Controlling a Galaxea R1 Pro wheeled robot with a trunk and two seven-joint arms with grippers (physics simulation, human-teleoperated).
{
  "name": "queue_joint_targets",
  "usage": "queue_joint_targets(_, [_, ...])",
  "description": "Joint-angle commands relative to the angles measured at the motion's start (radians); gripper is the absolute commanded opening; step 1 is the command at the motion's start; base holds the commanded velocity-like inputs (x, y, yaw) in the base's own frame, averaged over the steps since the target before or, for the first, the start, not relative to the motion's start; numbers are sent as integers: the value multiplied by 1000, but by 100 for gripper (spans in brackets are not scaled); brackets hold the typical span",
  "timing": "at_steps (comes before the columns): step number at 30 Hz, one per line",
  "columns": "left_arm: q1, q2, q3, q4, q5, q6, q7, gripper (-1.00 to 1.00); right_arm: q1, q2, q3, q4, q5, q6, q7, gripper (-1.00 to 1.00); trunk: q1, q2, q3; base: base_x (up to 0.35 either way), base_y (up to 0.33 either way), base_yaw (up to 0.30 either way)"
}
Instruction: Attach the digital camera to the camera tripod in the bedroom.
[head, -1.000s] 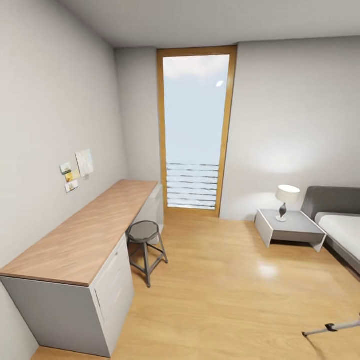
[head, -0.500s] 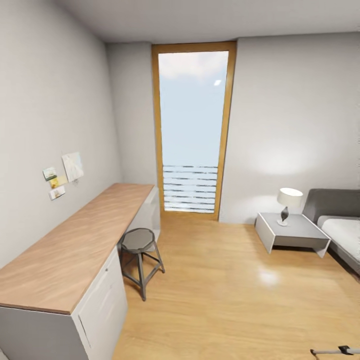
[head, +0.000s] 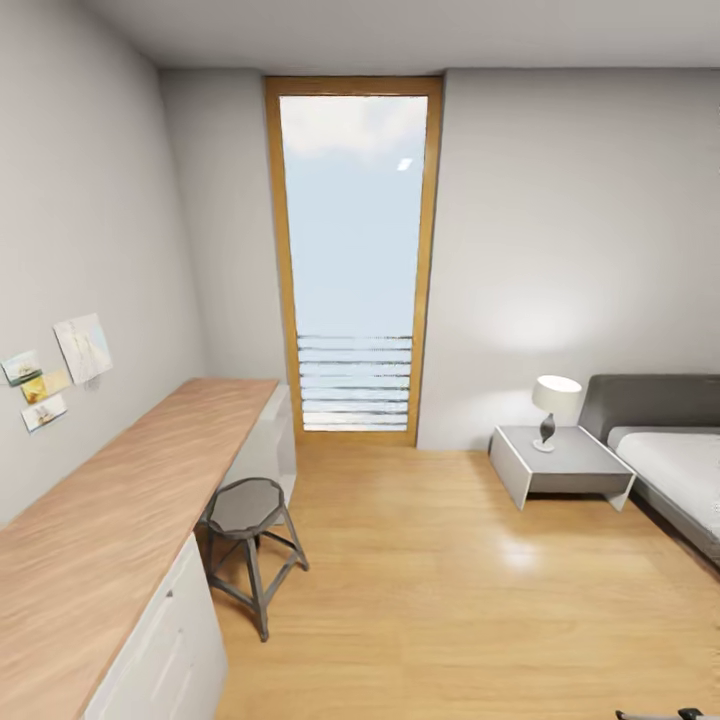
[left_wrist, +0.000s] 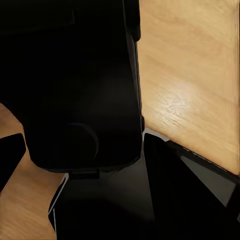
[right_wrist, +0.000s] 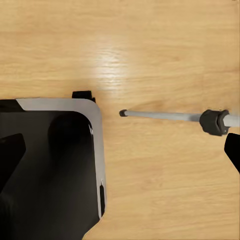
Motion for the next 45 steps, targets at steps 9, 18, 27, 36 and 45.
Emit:
queue_joint_targets(9, [0, 0, -9, 0, 5, -3, 3, -100, -1, 0, -8, 3, 10, -5, 1, 100, 1, -1, 0, 320, 18, -281])
queue_joint_targets(18, [0, 0, -9, 0, 6, -5, 3, -100, -1, 0, -8, 3, 10, -5, 1, 100, 1, -1, 0, 240, 1, -288])
queue_joint_targets(27, [0, 0, -9, 0, 7, -5, 3, -100, -1, -1, -9, 3, 9, -5, 1, 100, 1, -1, 0, 35, 0, -288])
queue_joint_targets(36, [0, 0, -9, 0, 7, -4, 1, -100, -1, -1, -9, 3, 9, -5, 1, 100, 1, -1, 0, 3, 0, -288])
queue_joint_targets(45, [0, 0, -9, 0, 7, -5, 0, -100, -1, -2, -8, 3, 10, -5, 1, 100, 1, -1, 0, 0, 0, -259])
